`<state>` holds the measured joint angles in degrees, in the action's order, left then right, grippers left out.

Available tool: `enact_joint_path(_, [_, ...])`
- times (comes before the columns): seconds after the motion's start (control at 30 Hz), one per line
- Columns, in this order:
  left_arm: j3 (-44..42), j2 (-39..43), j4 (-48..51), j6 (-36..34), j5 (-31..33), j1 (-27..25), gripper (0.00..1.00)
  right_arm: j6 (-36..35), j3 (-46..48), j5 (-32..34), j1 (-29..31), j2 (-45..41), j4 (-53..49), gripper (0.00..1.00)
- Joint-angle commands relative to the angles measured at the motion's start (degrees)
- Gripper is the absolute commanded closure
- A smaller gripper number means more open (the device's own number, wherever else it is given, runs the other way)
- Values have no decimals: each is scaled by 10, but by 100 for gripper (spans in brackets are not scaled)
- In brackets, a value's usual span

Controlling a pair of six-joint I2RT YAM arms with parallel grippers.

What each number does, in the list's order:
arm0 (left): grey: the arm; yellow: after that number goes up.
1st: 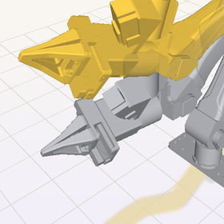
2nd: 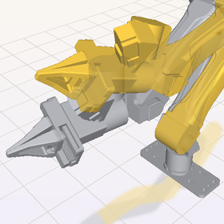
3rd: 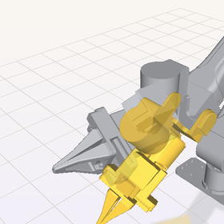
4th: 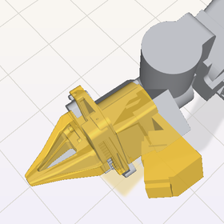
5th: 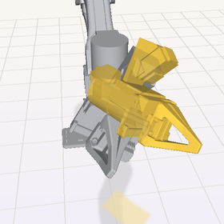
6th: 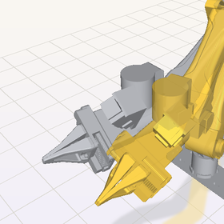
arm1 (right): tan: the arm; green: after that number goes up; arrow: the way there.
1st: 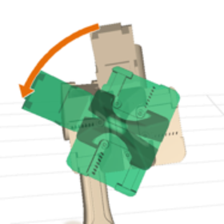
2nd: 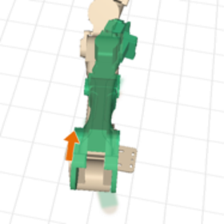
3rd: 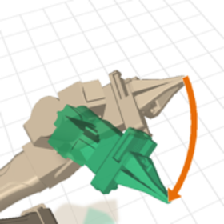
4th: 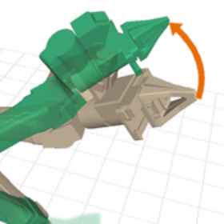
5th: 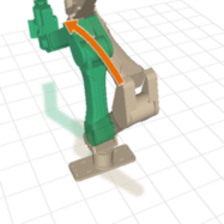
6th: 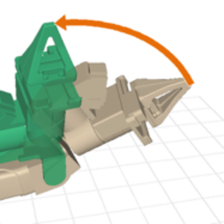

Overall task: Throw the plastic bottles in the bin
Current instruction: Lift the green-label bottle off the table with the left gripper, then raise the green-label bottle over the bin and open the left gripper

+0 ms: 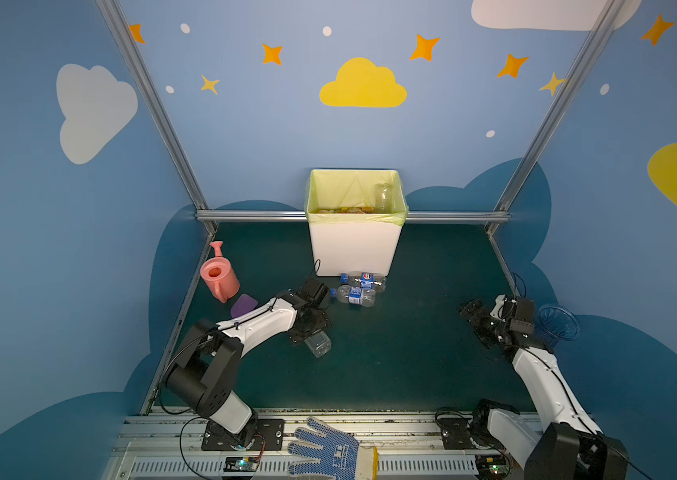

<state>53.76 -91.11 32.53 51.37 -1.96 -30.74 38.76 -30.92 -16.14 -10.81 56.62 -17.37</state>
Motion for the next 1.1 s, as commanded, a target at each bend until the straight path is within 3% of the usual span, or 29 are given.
enact_joint_path(0.0, [1,-8,-9,-7,-19,4,19,-1,6,4,-2,-4,2,8])
enact_joint_path(0.3, [-1,19,-19,-7,-12,14,40,0,4,3,-2,4,4,8])
enact_joint_path(0.47, [28,89,-18,-31,3,38,46,-2,-3,5,-2,7,3,8])
enact_joint_path(0.6, [123,168,-8,-95,58,73,48,-6,-15,7,-1,10,0,8])
enact_joint_path(0.8, [313,234,-119,-219,138,142,47,-11,-34,36,-4,-2,-18,8])
enact_joint_path(0.9, [418,192,-161,-245,121,153,46,-11,-36,55,-6,-25,-25,8])
enact_joint_path(1.07, [548,51,-184,-228,26,151,46,-11,-24,57,-9,-64,-19,8])
